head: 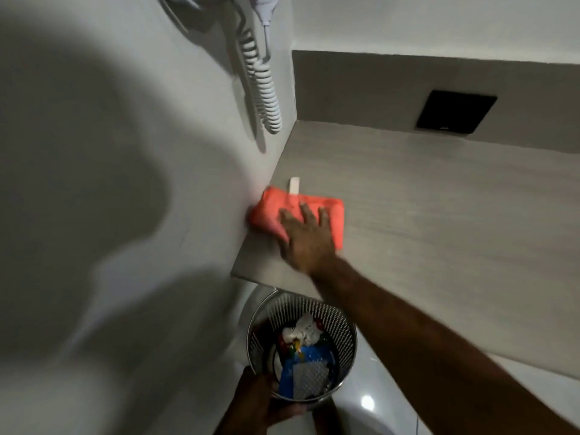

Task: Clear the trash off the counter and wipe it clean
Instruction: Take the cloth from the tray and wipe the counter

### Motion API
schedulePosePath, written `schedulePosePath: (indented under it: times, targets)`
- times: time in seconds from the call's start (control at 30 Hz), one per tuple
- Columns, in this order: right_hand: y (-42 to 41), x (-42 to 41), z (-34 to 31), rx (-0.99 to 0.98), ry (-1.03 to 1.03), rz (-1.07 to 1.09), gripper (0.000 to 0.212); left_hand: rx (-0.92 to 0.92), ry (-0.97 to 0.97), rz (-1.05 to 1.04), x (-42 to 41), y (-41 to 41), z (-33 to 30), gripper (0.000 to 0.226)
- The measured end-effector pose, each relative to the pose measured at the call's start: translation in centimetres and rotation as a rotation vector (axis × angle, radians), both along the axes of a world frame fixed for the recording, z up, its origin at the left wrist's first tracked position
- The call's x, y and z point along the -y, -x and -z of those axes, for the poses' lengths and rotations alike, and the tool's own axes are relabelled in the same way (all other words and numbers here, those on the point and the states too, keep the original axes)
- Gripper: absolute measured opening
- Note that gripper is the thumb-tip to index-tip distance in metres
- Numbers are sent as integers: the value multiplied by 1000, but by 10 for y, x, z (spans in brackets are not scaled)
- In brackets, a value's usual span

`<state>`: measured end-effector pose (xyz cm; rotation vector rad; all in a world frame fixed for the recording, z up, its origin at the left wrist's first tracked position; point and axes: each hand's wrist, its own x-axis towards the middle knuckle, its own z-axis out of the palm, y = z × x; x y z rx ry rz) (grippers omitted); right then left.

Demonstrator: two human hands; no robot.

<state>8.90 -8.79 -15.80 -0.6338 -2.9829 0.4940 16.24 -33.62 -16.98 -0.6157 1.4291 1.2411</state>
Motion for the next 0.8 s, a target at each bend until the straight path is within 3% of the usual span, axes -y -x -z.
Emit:
schedulePosePath:
  times: [0.07,0.17,0.23,0.3,0.37,0.43,0.5,0.6,0.63,0.7,0.8]
  targets:
    - [-45,43,-2,-99,3,-130,56,-75,42,31,0,-1,1,25]
    - [-108,69,-14,-150,249,-174,51,-129,65,126,0,-7,4,35]
    - [-127,54,-32,-261,467,-40,45,-117,60,156,-5,-11,-3,30]
    - [-133,23,-60,-427,560,178,32,-41,22,104,-13,-15,-7,24]
    - [-134,-22,-85,-619,422,380,22,29,-2,62,-23,-20,-8,30]
    - [-132,-71,-99,-691,120,500,23,35,-27,66,-30,-29,-8,29]
    - [-131,-110,-96,-535,-111,538,32,-21,3,113,-34,-38,-8,27]
    - [-135,-116,-60,-61,-128,428,40,-54,65,179,-37,-49,-5,44]
    - [-141,-104,-46,13,-153,381,41,-51,74,198,-39,-54,-7,53]
    - [-157,-71,-27,-23,-147,324,38,-67,81,242,-40,-62,0,53]
    - [-191,-6,-22,-110,-37,159,36,-104,126,335,-47,-86,-1,28]
